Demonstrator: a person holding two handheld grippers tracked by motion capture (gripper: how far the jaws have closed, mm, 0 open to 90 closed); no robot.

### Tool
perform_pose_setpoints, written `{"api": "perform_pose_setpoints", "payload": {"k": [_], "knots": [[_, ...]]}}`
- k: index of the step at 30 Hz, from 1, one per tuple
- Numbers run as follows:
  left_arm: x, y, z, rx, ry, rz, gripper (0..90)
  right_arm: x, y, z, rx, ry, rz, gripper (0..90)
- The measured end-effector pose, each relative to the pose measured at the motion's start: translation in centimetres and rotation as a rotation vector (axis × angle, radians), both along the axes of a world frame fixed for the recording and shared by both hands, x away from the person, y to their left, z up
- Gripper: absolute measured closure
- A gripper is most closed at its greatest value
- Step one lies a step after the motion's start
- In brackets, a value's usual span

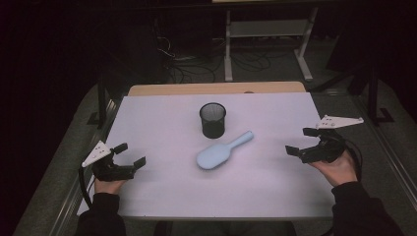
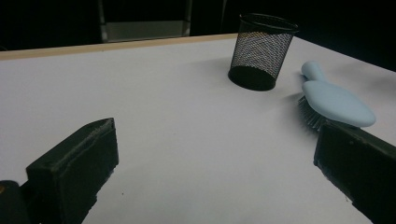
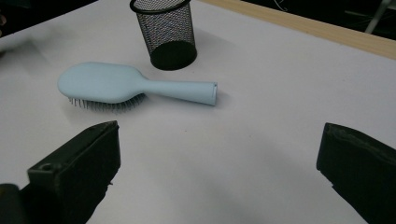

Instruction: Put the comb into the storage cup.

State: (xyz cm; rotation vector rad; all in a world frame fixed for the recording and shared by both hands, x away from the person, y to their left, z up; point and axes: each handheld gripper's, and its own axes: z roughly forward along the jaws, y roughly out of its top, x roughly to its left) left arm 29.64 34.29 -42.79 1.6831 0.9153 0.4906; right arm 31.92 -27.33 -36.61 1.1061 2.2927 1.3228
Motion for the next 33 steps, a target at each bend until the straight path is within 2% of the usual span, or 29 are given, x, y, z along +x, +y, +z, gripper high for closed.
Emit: {"api": "perform_pose_setpoints", "payload": {"k": [10,16,27,33], "knots": [[-0.1,0.0,0.0,-0.005,-0.007,0.000,0.0,1.2,1.4,1.0,-0.009,0.008,0.043,0.0],[-0.2,0.1,0.2,-0.026,-0.018,0.001,0.0,1.9,2.4,1.1,-0.024,0.026,0.067,0.0],[-0.2,0.0,0.1,-0.019,-0.013,-0.001,0.0,3.3,4.3,1.4,-0.047,0.047,0.111,0.0],[-0.2,0.1,0.2,-0.018,-0.023,0.010,0.0,3.8,4.9,1.4,-0.041,0.054,0.122,0.0]]}}
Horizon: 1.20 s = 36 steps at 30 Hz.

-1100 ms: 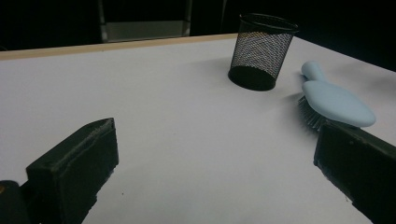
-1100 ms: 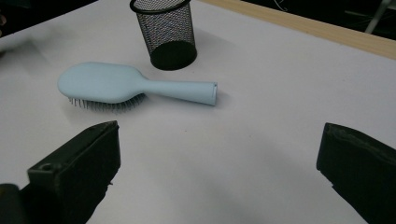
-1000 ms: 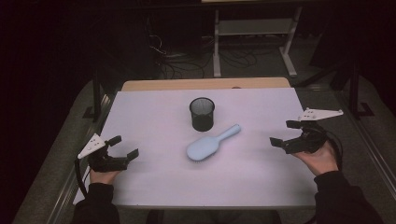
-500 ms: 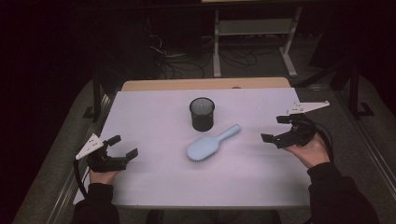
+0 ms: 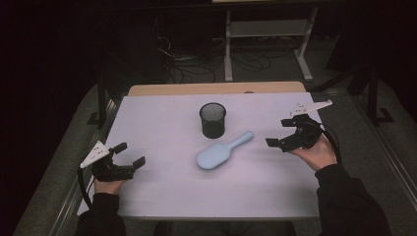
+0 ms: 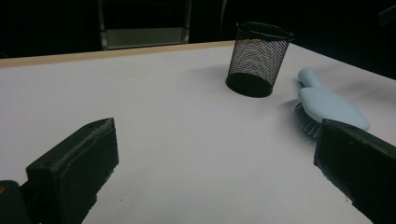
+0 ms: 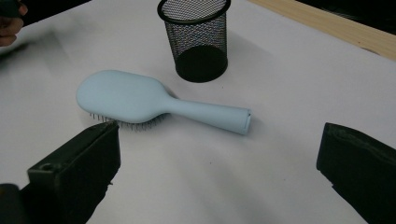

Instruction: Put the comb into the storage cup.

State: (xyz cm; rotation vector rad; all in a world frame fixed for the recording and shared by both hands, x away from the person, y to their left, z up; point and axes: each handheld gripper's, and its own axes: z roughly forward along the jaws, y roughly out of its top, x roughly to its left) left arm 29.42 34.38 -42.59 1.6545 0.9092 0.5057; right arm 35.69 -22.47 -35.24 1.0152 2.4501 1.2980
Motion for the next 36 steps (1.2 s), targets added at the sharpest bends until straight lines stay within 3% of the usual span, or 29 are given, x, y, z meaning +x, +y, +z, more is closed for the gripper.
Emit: {"api": "perform_pose_setpoints", "payload": {"k": [36], "knots": [[0.1,0.1,0.0,0.002,-0.002,-0.002,0.0,4.3,3.2,1.0,-0.049,0.041,0.047,1.8]]}}
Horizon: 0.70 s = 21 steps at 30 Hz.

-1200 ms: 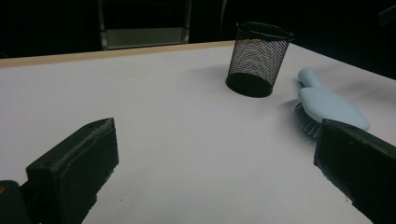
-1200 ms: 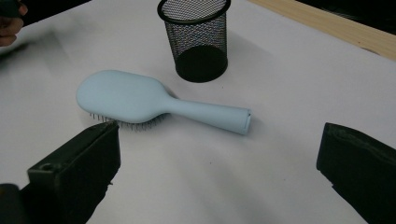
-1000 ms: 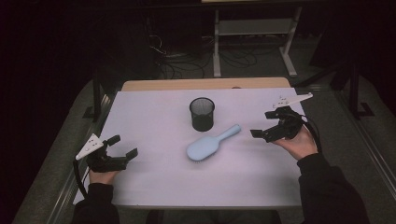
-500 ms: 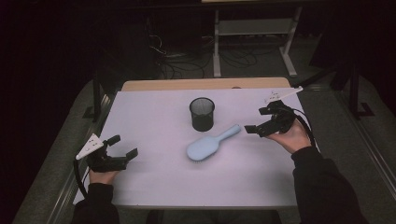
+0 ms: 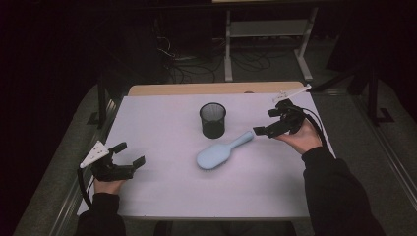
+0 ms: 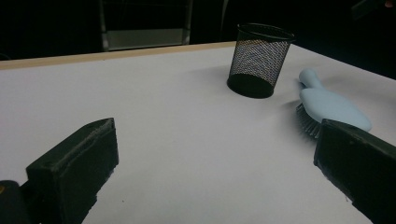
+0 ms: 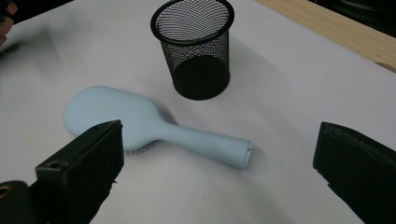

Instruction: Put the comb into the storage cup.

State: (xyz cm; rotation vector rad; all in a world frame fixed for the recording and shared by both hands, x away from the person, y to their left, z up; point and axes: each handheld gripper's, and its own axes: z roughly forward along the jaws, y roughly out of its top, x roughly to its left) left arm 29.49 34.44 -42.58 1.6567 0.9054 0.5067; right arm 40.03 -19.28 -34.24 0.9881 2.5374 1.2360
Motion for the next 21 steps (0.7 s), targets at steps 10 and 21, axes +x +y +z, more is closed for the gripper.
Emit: {"api": "perform_pose_setpoints", "payload": {"k": [10,21], "knots": [[0.1,0.1,0.0,0.001,-0.001,-0.002,0.0,1.6,0.7,-0.5,-0.004,0.023,0.003,6.2],[0.1,0.0,0.0,0.001,-0.001,-0.004,0.0,2.7,1.7,-1.1,-0.012,0.048,0.023,13.5]]}}
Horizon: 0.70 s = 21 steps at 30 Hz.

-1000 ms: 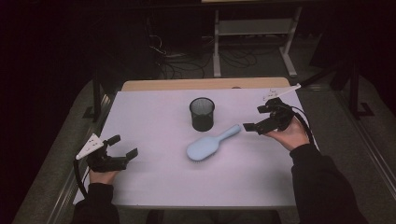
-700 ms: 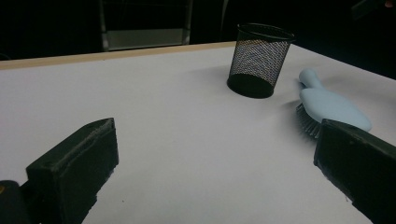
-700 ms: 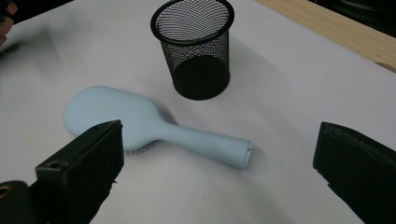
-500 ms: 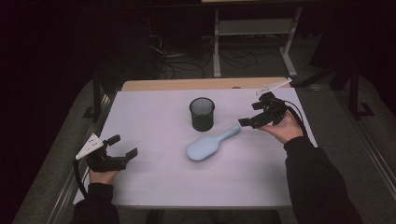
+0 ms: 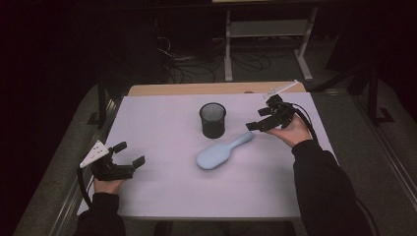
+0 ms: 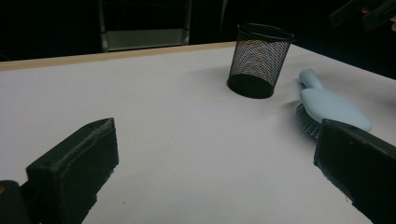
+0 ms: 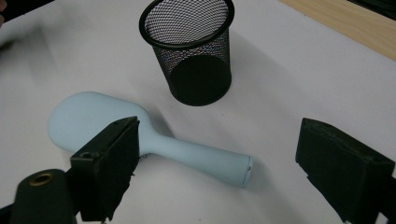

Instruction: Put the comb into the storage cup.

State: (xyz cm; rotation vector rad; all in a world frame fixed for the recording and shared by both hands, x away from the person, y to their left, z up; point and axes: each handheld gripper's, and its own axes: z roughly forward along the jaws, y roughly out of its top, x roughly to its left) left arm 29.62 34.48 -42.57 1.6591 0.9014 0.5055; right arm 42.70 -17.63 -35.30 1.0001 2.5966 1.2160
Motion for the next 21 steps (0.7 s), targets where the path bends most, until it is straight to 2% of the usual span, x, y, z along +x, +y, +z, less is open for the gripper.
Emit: {"api": "perform_pose_setpoints", "payload": {"k": [15,21], "knots": [[0.1,0.0,0.0,0.001,0.001,-0.001,0.0,1.3,0.8,-1.3,-0.011,0.018,0.005,17.4],[0.1,0.0,-0.1,0.003,0.005,-0.001,0.0,1.5,1.1,-1.6,-0.012,0.010,0.004,19.8]]}}
